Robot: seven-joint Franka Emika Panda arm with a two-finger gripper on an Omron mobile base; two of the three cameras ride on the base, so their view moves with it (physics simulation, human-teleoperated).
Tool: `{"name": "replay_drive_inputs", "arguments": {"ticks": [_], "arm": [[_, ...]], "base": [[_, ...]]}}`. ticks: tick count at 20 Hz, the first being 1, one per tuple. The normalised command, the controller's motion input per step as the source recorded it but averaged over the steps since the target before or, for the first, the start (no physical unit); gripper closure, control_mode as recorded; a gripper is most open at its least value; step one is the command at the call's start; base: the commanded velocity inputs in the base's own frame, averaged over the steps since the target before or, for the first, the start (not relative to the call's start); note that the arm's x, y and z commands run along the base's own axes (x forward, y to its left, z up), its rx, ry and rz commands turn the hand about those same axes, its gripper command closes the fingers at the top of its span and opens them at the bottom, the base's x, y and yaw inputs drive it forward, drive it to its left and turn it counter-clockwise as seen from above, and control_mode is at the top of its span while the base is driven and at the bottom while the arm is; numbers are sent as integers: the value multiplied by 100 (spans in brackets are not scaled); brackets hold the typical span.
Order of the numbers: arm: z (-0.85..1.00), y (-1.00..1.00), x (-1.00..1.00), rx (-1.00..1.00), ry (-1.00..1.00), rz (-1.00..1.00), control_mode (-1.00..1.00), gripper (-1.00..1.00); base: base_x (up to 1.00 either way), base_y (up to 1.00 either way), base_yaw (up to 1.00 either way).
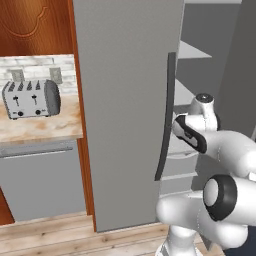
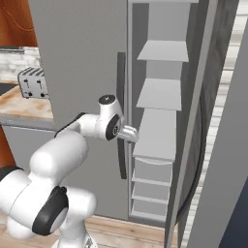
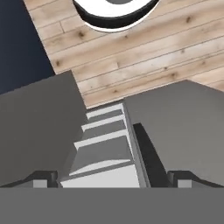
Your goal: Place one of the steaks on the plate and the other in the bowl. Then place the bowl in the fridge.
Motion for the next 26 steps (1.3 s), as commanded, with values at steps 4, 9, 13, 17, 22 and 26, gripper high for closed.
{"name": "replay_drive_inputs", "arguments": {"ticks": [4,9,13,17,22,26], "arm": [[-9,95,38,-6,-60,-21,-100,-100],[1,26,61,-13,-13,1,-100,-100],[21,-28,15,10,6,2,-100,-100],[94,-15,-9,20,1,8,-100,-100],[67,0,33,-7,10,23,-100,-100],[9,-4,39,-36,16,36,-100,-100]], "base": [[0,0,0],[0,0,0],[0,0,0],[0,0,0],[0,0,0],[0,0,0]]}}
